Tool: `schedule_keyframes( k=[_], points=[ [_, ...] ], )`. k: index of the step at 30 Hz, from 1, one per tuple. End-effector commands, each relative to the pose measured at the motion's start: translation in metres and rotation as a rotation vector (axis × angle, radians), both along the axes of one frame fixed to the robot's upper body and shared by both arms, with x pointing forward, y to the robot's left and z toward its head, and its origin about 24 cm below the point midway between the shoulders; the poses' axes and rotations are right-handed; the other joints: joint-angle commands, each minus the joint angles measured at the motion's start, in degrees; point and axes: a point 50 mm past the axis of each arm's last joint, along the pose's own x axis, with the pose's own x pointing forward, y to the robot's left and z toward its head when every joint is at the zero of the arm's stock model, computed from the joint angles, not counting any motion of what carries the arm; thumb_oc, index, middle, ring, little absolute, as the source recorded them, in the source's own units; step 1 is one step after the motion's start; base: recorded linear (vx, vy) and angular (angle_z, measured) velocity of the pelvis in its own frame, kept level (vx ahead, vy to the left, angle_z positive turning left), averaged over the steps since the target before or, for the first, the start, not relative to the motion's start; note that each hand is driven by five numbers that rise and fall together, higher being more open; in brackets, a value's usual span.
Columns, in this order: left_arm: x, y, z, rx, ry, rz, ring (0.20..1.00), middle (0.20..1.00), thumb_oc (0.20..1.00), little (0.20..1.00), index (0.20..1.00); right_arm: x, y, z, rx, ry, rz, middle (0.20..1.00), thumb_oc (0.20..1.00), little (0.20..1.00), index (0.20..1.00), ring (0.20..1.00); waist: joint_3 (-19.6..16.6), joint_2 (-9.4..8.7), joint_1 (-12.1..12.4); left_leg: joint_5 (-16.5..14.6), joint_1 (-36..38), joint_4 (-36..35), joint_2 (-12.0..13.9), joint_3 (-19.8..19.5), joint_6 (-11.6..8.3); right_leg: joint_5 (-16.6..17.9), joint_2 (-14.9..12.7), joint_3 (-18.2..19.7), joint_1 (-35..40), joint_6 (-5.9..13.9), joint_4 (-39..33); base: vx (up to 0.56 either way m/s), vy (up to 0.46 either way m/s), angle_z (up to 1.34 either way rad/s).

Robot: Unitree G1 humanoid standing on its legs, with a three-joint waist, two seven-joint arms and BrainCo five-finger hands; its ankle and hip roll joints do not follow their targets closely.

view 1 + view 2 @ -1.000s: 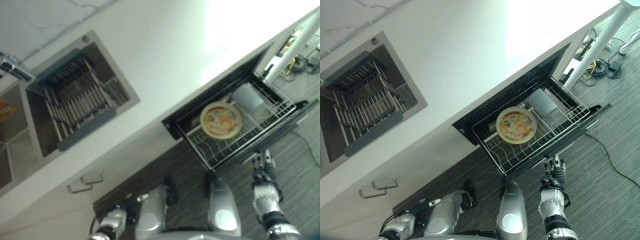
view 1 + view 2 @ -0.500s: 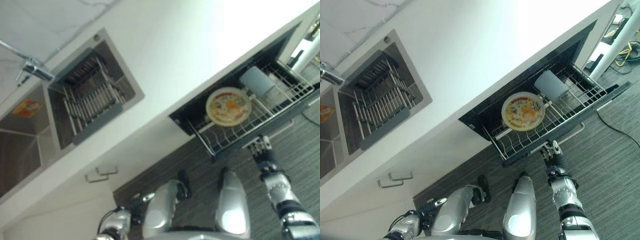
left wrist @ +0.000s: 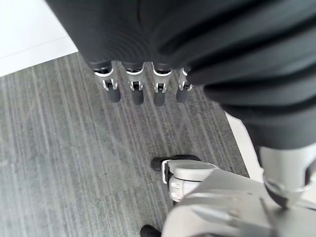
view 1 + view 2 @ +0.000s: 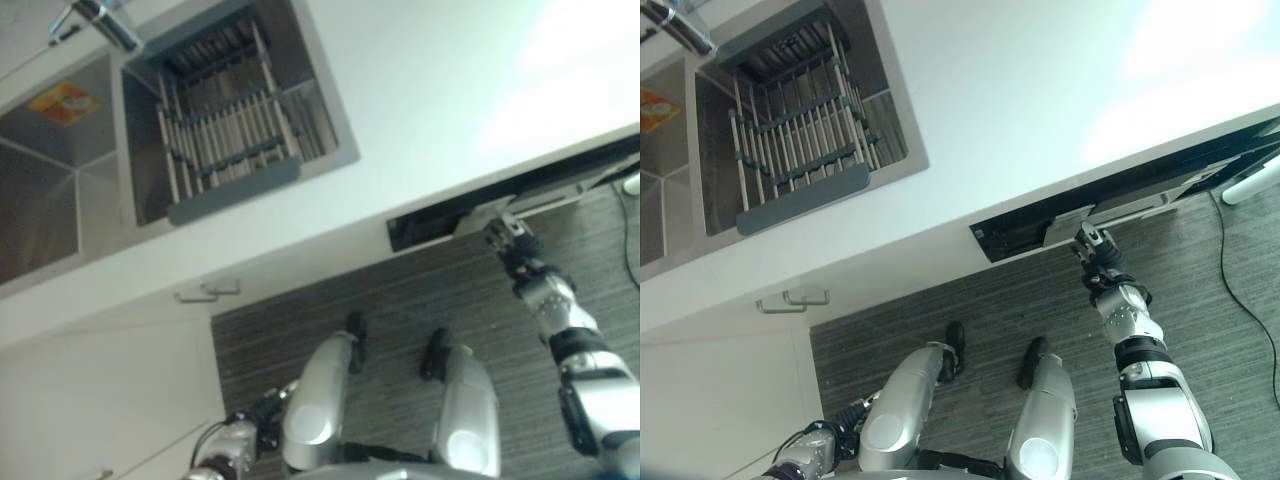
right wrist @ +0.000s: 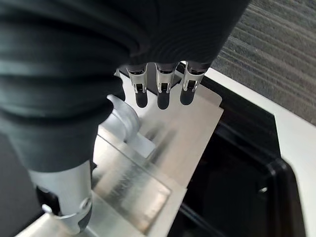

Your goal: Place the dishes in the dishwasher.

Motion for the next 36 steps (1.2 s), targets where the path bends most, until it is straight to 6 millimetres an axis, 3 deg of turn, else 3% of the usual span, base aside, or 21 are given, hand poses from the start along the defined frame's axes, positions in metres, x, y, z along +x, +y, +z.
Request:
schedule_keyframes(
  k=[1, 8, 14, 19, 23, 27, 28, 29, 30, 31, 33, 35, 36],
  points=[
    [-0.017, 0.023, -0.001, 0.052, 0.048, 0.019, 1.000, 1.000, 1.000, 1.000, 1.000, 0.044, 0.045, 0.117, -0.157, -0.412, 0.202, 1.000, 1.000, 1.000, 1.000, 1.000, -1.42, -1.20, 2.31, 1.98, 3.72, -8.24, -2.41, 0.03, 3.81, -4.27, 1.97, 0.29, 1.17, -1.00, 3.91, 0.02, -0.004, 0.11],
    [-0.014, 0.037, 0.004, 0.048, 0.072, 0.025, 1.000, 1.000, 1.000, 1.000, 1.000, 0.052, 0.040, 0.172, -0.281, -0.479, 0.161, 1.000, 1.000, 1.000, 1.000, 1.000, -1.42, -2.49, 4.97, 2.76, 1.94, -9.09, -2.34, -1.38, 3.83, -1.22, 2.30, -0.47, 1.35, 0.51, -0.89, 0.02, -0.044, 0.14],
    [-0.017, 0.048, 0.006, 0.057, 0.093, 0.024, 1.000, 1.000, 1.000, 1.000, 1.000, 0.053, 0.040, 0.186, -0.286, -0.502, 0.150, 1.000, 1.000, 1.000, 1.000, 1.000, -1.42, -4.23, 5.74, 3.07, 3.18, -10.63, -2.29, -1.74, 3.51, 2.31, 2.71, -1.22, 3.94, 2.01, -7.43, 0.04, -0.096, 0.10],
    [-0.008, 0.060, 0.012, 0.078, 0.074, 0.053, 1.000, 1.000, 1.000, 1.000, 1.000, 0.057, 0.052, 0.208, -0.281, -0.556, 0.158, 1.000, 1.000, 1.000, 1.000, 1.000, -1.42, -5.31, 6.28, 2.95, 2.83, -10.35, -1.90, -1.93, 3.02, 5.41, 3.17, -1.70, 4.96, 3.21, -12.52, 0.00, -0.115, 0.06],
    [0.001, 0.062, 0.017, 0.083, 0.030, 0.049, 1.000, 1.000, 1.000, 1.000, 1.000, 0.060, 0.055, 0.192, -0.265, -0.484, 0.164, 1.000, 1.000, 1.000, 1.000, 1.000, -1.42, -5.94, 6.23, 3.28, 3.51, -11.37, -1.62, -2.02, 2.63, 5.51, 4.16, -1.67, 6.34, 3.14, -14.20, -0.05, -0.091, 0.02],
    [0.025, 0.057, 0.026, 0.060, -0.101, 0.149, 1.000, 1.000, 1.000, 1.000, 1.000, 0.043, 0.051, 0.077, -0.262, -0.174, 0.196, 1.000, 1.000, 1.000, 1.000, 1.000, -2.40, -5.71, 3.83, 4.75, 9.10, -15.74, -0.95, -1.35, 1.30, 5.81, 4.70, -1.52, 11.77, 3.29, -18.44, -0.04, -0.043, 0.01],
    [0.027, 0.056, 0.027, 0.050, -0.115, 0.164, 1.000, 1.000, 1.000, 1.000, 1.000, 0.038, 0.051, 0.061, -0.263, -0.136, 0.203, 1.000, 1.000, 1.000, 1.000, 1.000, -2.86, -5.58, 3.36, 4.89, 9.77, -16.29, -0.79, -1.16, 1.07, 5.75, 4.71, -1.44, 12.37, 3.26, -18.97, -0.02, 0.033, -0.18],
    [0.031, 0.056, 0.029, 0.056, -0.136, 0.178, 1.000, 1.000, 1.000, 1.000, 1.000, 0.024, 0.052, 0.028, -0.237, -0.052, 0.214, 1.000, 1.000, 1.000, 1.000, 1.000, -3.95, -5.39, 2.20, 5.18, 11.06, -17.54, -0.53, -0.78, 0.66, 5.75, 4.84, -1.20, 13.49, 3.28, -20.18, -0.01, 0.025, -0.19],
    [0.031, 0.057, 0.030, 0.067, -0.139, 0.169, 1.000, 1.000, 1.000, 1.000, 1.000, 0.021, 0.052, 0.022, -0.227, -0.033, 0.213, 1.000, 1.000, 1.000, 1.000, 1.000, -4.19, -5.37, 2.00, 5.24, 11.35, -17.81, -0.47, -0.73, 0.59, 5.75, 4.90, -1.17, 13.75, 3.27, -20.44, -0.09, 0.031, -0.13],
    [0.034, 0.056, 0.031, 0.050, -0.159, 0.182, 1.000, 1.000, 1.000, 1.000, 1.000, 0.002, 0.055, -0.014, -0.222, 0.056, 0.207, 1.000, 1.000, 1.000, 1.000, 1.000, -5.42, -5.30, 0.58, 6.82, 12.11, -19.22, 0.07, 0.16, 0.37, 7.17, 5.23, -1.53, 14.73, 2.88, -22.33, -0.09, 0.019, -0.15],
    [0.035, 0.052, 0.033, 0.003, -0.202, 0.200, 1.000, 1.000, 1.000, 1.000, 1.000, -0.024, 0.056, -0.050, -0.212, 0.148, 0.205, 1.000, 1.000, 1.000, 1.000, 1.000, -6.95, -5.19, -0.77, 7.01, 13.91, -21.02, 0.40, 0.83, -0.20, 7.13, 5.47, -1.43, 16.57, 3.02, -24.14, -0.06, 0.012, -0.15],
    [0.029, 0.044, 0.030, -0.043, -0.217, 0.186, 1.000, 1.000, 1.000, 1.000, 1.000, -0.071, 0.044, -0.100, -0.188, 0.277, 0.188, 1.000, 1.000, 1.000, 1.000, 1.000, -9.62, -5.10, -2.14, 7.01, 16.17, -22.79, 0.79, 1.25, -0.71, 6.97, 5.68, -1.42, 18.71, 3.18, -25.54, -0.03, 0.004, -0.17],
    [0.029, 0.044, 0.030, -0.045, -0.217, 0.187, 1.000, 1.000, 1.000, 1.000, 1.000, -0.072, 0.044, -0.102, -0.187, 0.282, 0.185, 1.000, 1.000, 1.000, 1.000, 1.000, -9.75, -5.10, -2.19, 7.01, 16.26, -22.86, 0.79, 1.27, -0.72, 6.97, 5.69, -1.42, 18.79, 3.19, -25.59, -0.01, -0.006, -0.18]
  ],
)
